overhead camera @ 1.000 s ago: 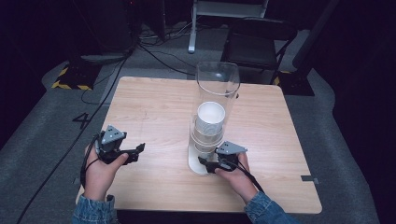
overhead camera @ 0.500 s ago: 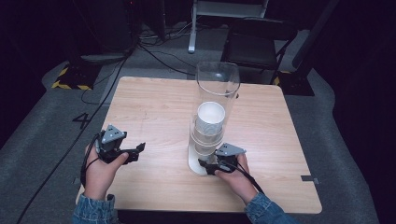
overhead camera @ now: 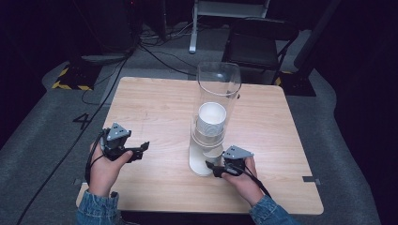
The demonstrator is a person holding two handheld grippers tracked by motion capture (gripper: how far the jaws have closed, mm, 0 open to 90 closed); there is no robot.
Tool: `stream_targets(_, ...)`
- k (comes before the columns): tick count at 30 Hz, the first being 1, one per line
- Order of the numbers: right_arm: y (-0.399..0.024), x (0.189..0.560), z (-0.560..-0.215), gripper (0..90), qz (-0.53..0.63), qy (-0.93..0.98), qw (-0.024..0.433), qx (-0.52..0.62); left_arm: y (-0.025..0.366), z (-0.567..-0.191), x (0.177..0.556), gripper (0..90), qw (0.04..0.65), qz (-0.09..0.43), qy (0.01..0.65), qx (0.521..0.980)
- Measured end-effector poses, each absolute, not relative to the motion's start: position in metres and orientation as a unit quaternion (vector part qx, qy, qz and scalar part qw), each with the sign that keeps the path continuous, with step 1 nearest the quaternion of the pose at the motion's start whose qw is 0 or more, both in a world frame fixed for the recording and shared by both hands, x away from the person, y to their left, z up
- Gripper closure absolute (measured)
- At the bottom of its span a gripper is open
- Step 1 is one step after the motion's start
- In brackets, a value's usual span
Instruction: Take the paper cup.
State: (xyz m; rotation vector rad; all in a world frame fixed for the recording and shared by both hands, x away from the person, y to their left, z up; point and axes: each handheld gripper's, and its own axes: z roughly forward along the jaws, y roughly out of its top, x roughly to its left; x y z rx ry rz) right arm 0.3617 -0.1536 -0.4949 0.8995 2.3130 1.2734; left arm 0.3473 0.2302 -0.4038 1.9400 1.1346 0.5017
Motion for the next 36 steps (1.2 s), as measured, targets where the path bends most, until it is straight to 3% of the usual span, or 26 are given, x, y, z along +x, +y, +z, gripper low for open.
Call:
stream_targets(23,-0.191,0.35,-0.489,34.3,0.436,0.807,0.197,0.347,0.21,-0.404,0.368,19.6,0.411,0.187,0.427,0.784)
stream_targets(36,-0.215,0.361,-0.47,34.0,0.488,0.748,0.196,0.404,0.212,-0.405,0.366,19.5,0.409,0.186,0.43,0.783)
